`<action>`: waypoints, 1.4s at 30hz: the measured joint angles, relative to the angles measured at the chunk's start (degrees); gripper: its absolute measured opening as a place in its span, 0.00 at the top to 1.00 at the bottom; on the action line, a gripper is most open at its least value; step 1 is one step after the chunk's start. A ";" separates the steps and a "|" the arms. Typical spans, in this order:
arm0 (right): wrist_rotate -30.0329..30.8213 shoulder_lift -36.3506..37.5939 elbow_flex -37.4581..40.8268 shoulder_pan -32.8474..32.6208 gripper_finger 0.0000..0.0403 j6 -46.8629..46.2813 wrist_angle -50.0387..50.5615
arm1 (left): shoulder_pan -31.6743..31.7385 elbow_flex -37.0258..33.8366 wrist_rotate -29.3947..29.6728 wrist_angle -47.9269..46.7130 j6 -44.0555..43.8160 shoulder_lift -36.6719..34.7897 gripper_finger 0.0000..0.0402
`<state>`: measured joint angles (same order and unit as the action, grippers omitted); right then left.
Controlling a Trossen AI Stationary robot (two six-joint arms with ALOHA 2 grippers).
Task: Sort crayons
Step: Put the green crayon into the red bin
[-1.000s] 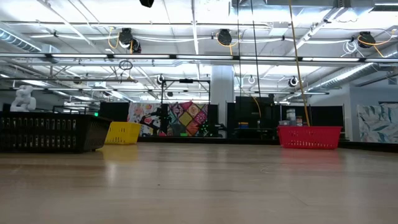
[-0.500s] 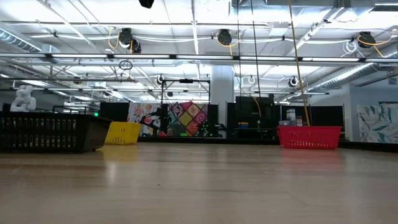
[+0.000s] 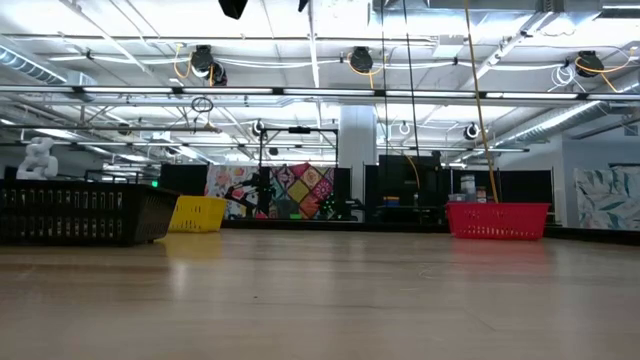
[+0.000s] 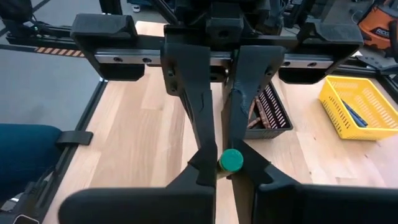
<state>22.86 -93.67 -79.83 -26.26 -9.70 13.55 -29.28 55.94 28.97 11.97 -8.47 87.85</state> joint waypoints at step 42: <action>16.06 0.19 0.00 18.68 0.98 -21.35 61.21 | -0.10 -0.07 -0.24 -8.70 -3.19 -0.02 0.80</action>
<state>38.92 -93.47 -79.83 -7.58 -31.05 74.76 -29.39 55.88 28.73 3.27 -11.66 87.83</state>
